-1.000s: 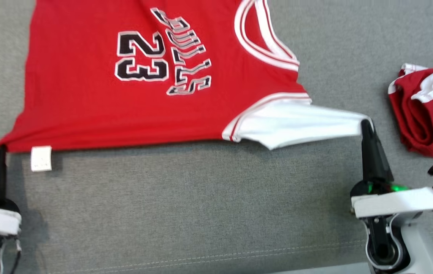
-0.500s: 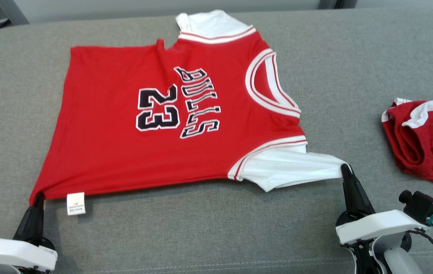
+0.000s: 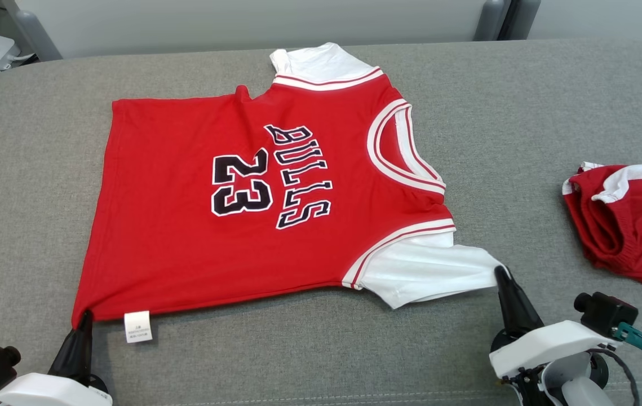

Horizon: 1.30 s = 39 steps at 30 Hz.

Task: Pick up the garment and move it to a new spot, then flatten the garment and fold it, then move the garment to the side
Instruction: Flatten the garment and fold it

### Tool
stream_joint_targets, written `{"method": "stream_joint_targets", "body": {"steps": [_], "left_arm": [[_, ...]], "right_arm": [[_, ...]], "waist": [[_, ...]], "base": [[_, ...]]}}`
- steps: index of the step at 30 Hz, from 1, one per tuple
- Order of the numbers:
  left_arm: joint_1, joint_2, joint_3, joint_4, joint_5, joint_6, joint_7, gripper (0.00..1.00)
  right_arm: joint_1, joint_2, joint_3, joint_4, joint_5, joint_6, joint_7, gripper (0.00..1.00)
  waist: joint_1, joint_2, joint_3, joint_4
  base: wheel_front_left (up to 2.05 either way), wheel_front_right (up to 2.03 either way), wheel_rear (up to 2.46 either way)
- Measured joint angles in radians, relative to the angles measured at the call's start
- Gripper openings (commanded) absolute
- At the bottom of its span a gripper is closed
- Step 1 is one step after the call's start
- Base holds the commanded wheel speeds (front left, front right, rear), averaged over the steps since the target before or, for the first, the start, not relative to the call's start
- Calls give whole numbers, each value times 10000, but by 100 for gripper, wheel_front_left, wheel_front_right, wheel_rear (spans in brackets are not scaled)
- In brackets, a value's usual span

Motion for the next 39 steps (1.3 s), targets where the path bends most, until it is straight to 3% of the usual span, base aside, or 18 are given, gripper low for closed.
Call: {"method": "stream_joint_targets", "body": {"steps": [1, 2, 3, 4, 5, 6, 14, 20, 30, 39], "left_arm": [[0, 29, -79, -10, 2, 0, 0, 53], [0, 52, -136, -27, 2, 2, 0, 40], [0, 82, -219, -29, 2, 2, 0, 39], [2, 90, -276, -23, 2, 2, 0, 47], [6, 100, -339, -10, 4, 2, 0, 96], [16, 102, -382, 42, 2, 2, 0, 100], [259, 15, -295, 533, 462, 13, 0, 100], [494, -332, 729, 493, 1578, 13, 0, 100], [1034, -1175, 2548, -1085, 4044, 13, 0, 100], [1465, -1475, 2704, -2265, 5026, 13, -2, 100]], "right_arm": [[0, -10, 40, 15, -88, 0, 50, 0], [2, -15, 84, 29, -222, 0, 107, 0], [7, -15, 134, 29, -265, 0, 153, 0], [26, -19, 192, 31, -282, 0, 222, 10], [60, -19, 228, 36, -391, 0, 359, 44], [129, -17, 249, 42, -420, 0, 504, 100], [929, -19, -380, -198, -1208, -2, 777, 100], [1122, -15, -945, -660, -2247, -2, 107, 100], [1121, -10, -1538, -2433, -4865, -2, -470, 100], [1570, -2, -1191, -3436, -5812, -2, -474, 100]], "waist": [[0, 0, -13, -5], [0, 0, -28, -8], [0, 0, -53, -10], [0, 0, -95, -10], [0, 0, -137, -12], [0, 0, -190, -13], [0, 0, -687, 21], [0, 0, -1049, 99], [0, 0, -1520, 288], [0, 0, -1599, 408]], "base": [[0, 0, 0], [0, 0, 0], [0, 0, 0], [0, 0, 0], [0, 0, 0], [0, 0, 0], [0, 0, 0], [0, 0, 0], [0, 0, 0], [0, 0, 0]]}}
